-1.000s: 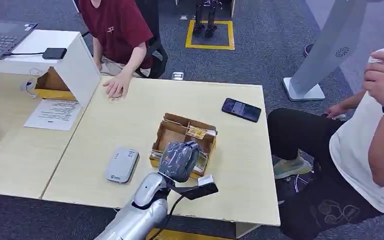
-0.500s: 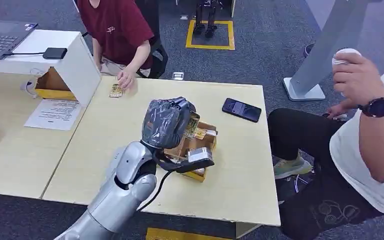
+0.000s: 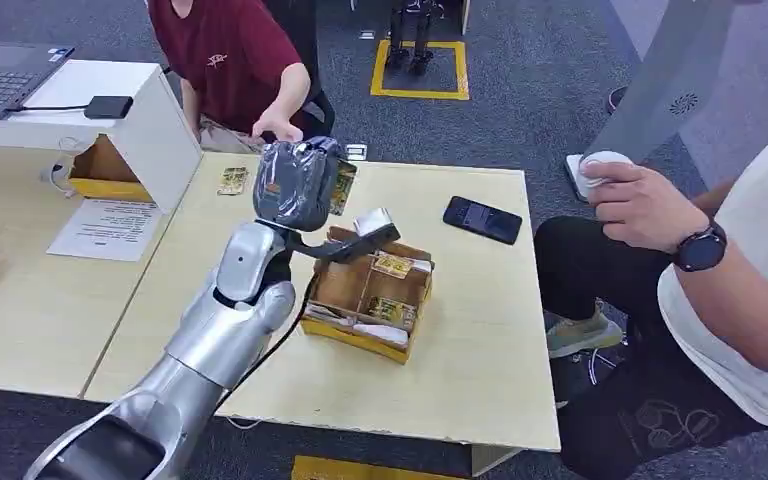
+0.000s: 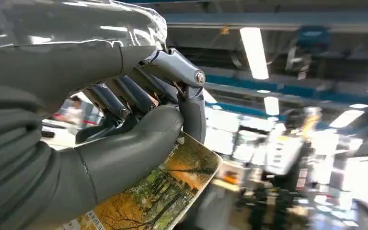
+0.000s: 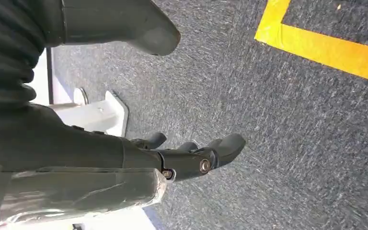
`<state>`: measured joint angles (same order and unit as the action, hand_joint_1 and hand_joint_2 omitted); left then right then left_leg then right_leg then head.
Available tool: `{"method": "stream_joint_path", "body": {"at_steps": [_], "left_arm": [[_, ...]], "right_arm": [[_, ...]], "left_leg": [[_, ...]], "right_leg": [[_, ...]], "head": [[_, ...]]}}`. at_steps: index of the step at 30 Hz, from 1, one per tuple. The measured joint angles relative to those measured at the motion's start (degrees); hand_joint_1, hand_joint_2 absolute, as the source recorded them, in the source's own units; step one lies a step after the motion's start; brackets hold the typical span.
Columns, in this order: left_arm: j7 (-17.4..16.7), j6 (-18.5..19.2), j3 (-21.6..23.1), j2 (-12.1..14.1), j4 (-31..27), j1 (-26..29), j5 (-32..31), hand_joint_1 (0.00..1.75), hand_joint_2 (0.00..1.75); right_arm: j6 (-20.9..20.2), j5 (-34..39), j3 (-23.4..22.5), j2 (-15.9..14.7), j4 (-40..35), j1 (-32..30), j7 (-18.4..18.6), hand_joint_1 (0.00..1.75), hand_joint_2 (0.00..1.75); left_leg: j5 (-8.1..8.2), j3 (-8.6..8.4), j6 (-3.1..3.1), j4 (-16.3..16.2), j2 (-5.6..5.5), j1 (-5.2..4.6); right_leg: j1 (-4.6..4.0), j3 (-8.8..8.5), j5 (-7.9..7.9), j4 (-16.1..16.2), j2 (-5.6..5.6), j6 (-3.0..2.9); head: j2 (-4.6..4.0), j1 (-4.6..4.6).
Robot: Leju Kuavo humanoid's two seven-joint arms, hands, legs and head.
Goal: Pass the card to the sensor for recognition and then transmit it.
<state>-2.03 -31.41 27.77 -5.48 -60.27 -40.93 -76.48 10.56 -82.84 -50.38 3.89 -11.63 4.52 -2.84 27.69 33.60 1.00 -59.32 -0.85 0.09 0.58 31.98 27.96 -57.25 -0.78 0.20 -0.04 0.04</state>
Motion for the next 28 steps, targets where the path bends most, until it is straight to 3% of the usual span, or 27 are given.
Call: {"method": "stream_joint_path", "body": {"at_steps": [4, 7, 15, 19, 20, 21, 22, 28], "left_arm": [[0.79, -4.50, -4.96, 1.31, 10.33, -3.55, 0.00, 1.75, 1.75], [0.85, -5.07, -6.95, 1.88, 14.57, -4.39, -0.20, 1.75, 1.75], [-0.28, -6.35, -10.90, 3.69, 20.03, -5.08, -1.01, 1.75, 1.75], [-0.17, -6.88, -12.19, 4.50, 21.67, -5.11, -0.94, 1.62, 1.75], [-0.17, -6.97, -12.52, 4.54, 21.82, -5.11, -0.87, 1.66, 1.75], [-0.18, -7.05, -12.63, 4.59, 21.98, -5.12, -0.79, 1.59, 1.75], [-0.17, -7.18, -12.74, 4.68, 22.17, -5.11, -0.72, 0.00, 1.75], [0.37, -7.71, -12.78, 4.96, 23.04, -5.04, -0.61, 0.00, 1.75]], "right_arm": [[-0.17, -0.61, 0.00, 0.00, 0.00, 0.01, 0.13, 0.00, 1.75], [-0.15, -0.66, 0.00, -0.02, 0.00, 0.07, 0.24, 0.00, 1.75], [-0.11, -0.79, 0.00, 0.00, 0.00, 0.10, 0.00, 0.00, 1.75], [-0.11, -0.79, 0.00, 0.00, 0.00, 0.11, 0.11, 0.00, 1.75], [-0.11, -0.79, -0.02, -0.02, 0.00, 0.11, 0.11, 0.00, 1.75], [-0.11, -0.79, 0.00, 0.00, 0.00, 0.11, 0.11, 0.00, 1.75], [-0.11, -0.79, 0.00, 0.00, 0.00, 0.11, 0.11, 0.00, 1.75], [-0.09, -0.83, 0.00, 0.00, 0.00, 0.13, 0.11, 0.00, 1.75]], "left_leg": [[-0.01, -0.02, -0.01, 0.00, 0.02, 0.00], [-0.01, 0.01, -0.01, 0.00, -0.06, 0.03], [-0.01, 0.02, 0.00, 0.00, -0.01, 0.02], [-0.01, 0.02, 0.00, 0.00, -0.05, 0.02], [-0.01, 0.02, 0.00, 0.00, -0.05, 0.02], [-0.01, 0.02, 0.00, 0.00, -0.05, 0.02], [-0.01, 0.02, 0.00, 0.00, -0.04, 0.02], [-0.01, 0.03, 0.00, 0.00, -0.05, 0.02]], "right_leg": [[-0.02, 0.01, 0.00, -0.03, -0.01, 0.00], [-0.02, 0.00, 0.01, -0.03, 0.04, 0.00], [0.02, 0.01, 0.01, -0.03, 0.02, 0.00], [0.01, 0.00, 0.01, -0.03, 0.05, 0.00], [0.01, 0.00, 0.00, -0.03, 0.05, 0.00], [0.01, 0.00, 0.00, -0.03, 0.05, 0.00], [0.01, 0.00, 0.00, -0.03, 0.05, 0.00], [0.01, 0.00, 0.01, -0.03, 0.05, 0.00]], "head": [[0.00, -0.02], [0.00, 0.00], [0.00, 0.00], [0.00, 0.00], [0.00, 0.00], [0.00, 0.00], [0.00, 0.00], [0.00, 0.00]]}}
